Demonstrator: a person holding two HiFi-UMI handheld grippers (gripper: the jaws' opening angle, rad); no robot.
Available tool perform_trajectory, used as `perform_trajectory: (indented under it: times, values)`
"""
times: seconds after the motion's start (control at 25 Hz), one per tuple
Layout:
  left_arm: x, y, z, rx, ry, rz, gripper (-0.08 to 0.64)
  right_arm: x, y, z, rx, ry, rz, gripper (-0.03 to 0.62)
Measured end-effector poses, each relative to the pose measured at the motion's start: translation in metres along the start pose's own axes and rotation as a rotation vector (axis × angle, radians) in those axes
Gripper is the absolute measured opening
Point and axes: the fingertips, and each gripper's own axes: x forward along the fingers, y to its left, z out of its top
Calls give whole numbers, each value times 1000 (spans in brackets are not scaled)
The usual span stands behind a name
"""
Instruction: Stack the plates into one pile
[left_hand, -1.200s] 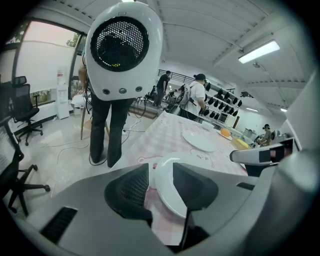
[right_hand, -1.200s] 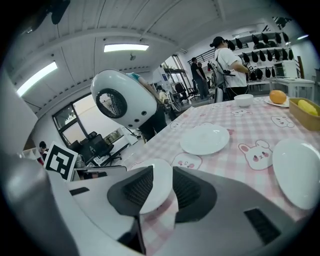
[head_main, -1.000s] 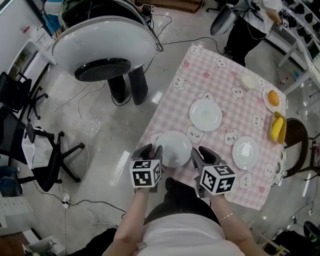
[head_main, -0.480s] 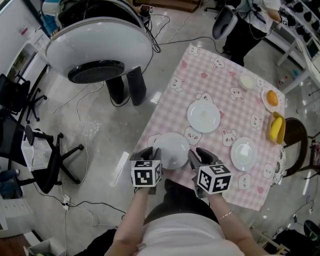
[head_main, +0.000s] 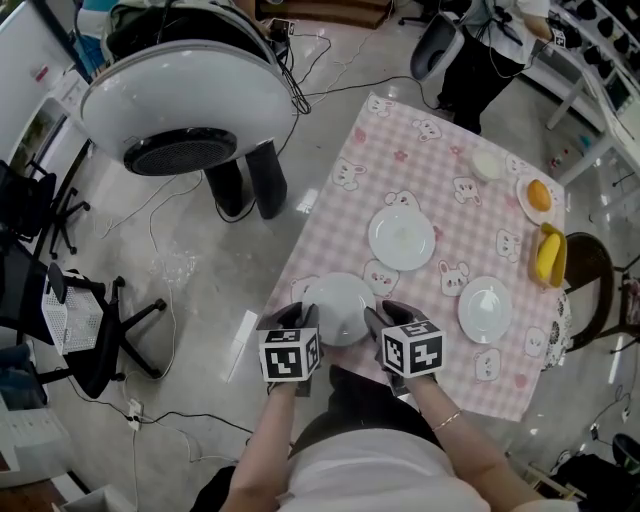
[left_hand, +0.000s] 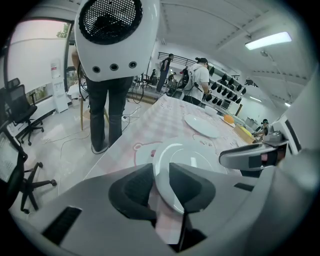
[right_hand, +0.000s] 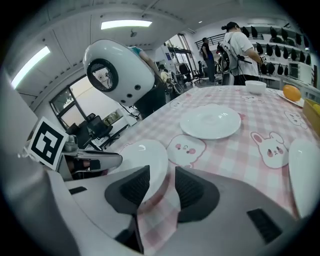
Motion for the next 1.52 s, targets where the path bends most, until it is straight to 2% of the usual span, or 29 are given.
perform_trajectory:
  times: [0.32, 0.44, 0.48, 0.76, 0.92, 1.08, 1.52]
  values:
    - [0, 1, -1, -17, 5, 0, 123, 8, 2, -7, -6, 56, -7, 132]
    - [4, 1, 2, -12, 8, 4, 123, 10, 0, -5, 8, 53, 0, 126]
    - [4, 0, 2, -12, 9, 5, 123, 10, 0, -5, 12, 50, -1, 89]
    - [1, -2, 3, -28, 9, -3, 117, 6, 1, -3, 41, 33, -4, 87]
    - [-3, -10, 18, -3, -20, -6, 105, -6, -4, 8, 58, -16, -17, 61]
    - [-3, -28, 42, 36, -46, -36, 98, -23, -16, 25, 91, -67, -33, 61]
    - [36, -94, 104, 148, -83, -145, 97, -62, -81, 76, 147, -213, -125, 61]
